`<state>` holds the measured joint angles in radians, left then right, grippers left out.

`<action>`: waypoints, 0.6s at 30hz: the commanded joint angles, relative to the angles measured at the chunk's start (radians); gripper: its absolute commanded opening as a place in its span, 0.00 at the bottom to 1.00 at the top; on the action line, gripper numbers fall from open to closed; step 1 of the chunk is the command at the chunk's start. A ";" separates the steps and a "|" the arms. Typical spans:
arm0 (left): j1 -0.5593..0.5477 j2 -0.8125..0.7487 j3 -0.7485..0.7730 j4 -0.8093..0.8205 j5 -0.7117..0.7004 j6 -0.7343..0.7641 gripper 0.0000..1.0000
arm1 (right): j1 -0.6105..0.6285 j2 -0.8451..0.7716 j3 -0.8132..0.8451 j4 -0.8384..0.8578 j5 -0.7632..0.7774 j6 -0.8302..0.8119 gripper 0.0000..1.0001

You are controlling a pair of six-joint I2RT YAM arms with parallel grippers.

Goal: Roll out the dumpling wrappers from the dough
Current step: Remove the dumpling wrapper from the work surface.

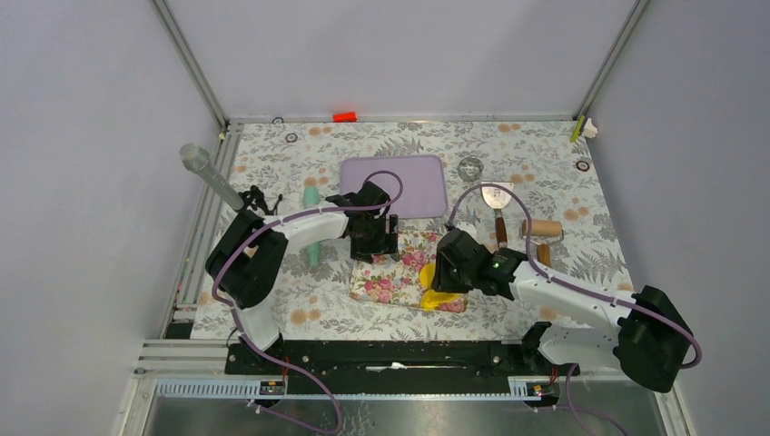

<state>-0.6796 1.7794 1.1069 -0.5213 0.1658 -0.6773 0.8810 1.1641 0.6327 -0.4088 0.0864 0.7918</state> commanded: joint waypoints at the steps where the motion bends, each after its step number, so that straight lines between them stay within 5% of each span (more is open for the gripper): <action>1: 0.003 0.008 -0.017 -0.040 -0.006 0.027 0.75 | 0.006 0.031 0.119 0.005 0.076 -0.047 0.39; 11: 0.002 -0.043 0.010 -0.066 0.017 0.033 0.75 | -0.017 0.074 0.172 0.015 0.101 -0.045 0.40; 18: 0.002 -0.070 0.002 -0.073 0.017 0.042 0.75 | -0.024 -0.111 0.045 -0.081 0.123 0.079 0.55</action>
<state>-0.6796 1.7584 1.1049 -0.5877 0.1768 -0.6544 0.8654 1.1740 0.7414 -0.4164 0.1680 0.7860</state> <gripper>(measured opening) 0.747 0.544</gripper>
